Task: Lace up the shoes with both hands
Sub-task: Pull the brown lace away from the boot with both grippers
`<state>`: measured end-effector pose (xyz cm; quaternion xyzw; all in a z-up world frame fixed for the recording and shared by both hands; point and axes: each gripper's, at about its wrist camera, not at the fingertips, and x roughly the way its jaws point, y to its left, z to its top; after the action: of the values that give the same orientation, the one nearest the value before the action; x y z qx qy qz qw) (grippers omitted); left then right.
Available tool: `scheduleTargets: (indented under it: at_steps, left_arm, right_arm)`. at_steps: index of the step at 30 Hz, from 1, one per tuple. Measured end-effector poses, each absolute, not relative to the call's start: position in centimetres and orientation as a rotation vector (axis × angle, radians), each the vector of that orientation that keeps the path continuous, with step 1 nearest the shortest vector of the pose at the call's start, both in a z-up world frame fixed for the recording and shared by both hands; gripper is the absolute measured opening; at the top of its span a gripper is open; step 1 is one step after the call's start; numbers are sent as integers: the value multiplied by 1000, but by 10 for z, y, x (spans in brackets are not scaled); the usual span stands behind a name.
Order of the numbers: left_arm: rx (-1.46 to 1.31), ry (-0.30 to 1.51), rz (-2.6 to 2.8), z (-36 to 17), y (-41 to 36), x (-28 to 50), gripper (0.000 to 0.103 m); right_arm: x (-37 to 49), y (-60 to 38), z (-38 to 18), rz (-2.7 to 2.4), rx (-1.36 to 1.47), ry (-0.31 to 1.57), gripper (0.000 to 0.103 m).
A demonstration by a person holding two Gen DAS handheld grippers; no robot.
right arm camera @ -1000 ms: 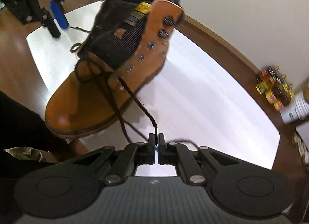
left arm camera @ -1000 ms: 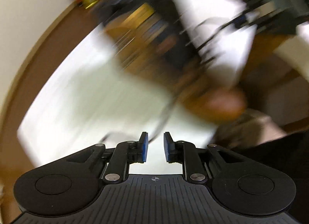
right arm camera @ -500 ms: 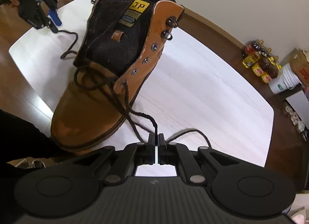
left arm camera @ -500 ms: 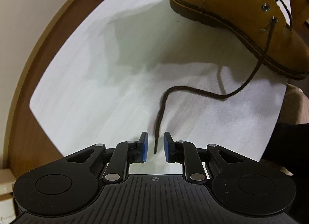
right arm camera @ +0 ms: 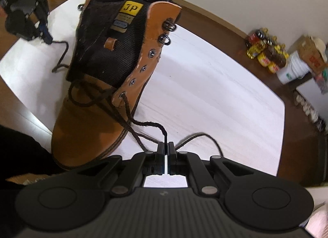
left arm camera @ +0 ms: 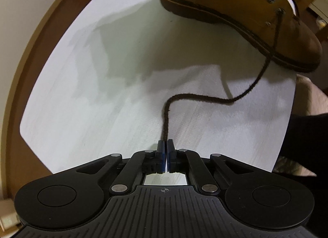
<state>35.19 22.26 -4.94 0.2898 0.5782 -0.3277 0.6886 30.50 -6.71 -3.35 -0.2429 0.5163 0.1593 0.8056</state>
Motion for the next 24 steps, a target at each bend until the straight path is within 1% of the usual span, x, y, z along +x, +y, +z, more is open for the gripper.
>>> scheduleTargets:
  at_steps: [1, 3, 4, 6, 8, 10, 15, 19, 21, 24]
  left_arm:
    - [627, 1295, -731, -45, 223, 351, 1]
    - [483, 1316, -715, -15, 229, 345, 1]
    - [460, 1319, -714, -12, 228, 345, 1]
    - [275, 1325, -734, 19, 234, 337, 1]
    - [218, 1319, -762, 35, 228, 329, 1]
    - [221, 1299, -788, 49, 217, 317, 1]
    - [186, 1250, -963, 78, 191, 290, 1]
    - [217, 1182, -1101, 89, 191, 279, 1]
    - [242, 1123, -1188, 96, 200, 271, 1]
    - [245, 1095, -1223, 105, 217, 259, 1]
  right_arm:
    - [306, -71, -31, 339, -489, 1107, 3]
    - [306, -78, -23, 338, -422, 1107, 3]
    - [307, -82, -19, 341, -382, 1106, 3]
    - [307, -92, -11, 346, -303, 1099, 3]
    - [305, -102, -4, 352, -230, 1084, 3]
    - [302, -109, 1, 348, -190, 1066, 2]
    - [275, -117, 21, 259, -200, 1018, 2]
    - [233, -104, 38, 106, -186, 978, 3]
    - [212, -98, 46, 30, -178, 956, 2]
    - [174, -76, 54, -81, -164, 932, 3]
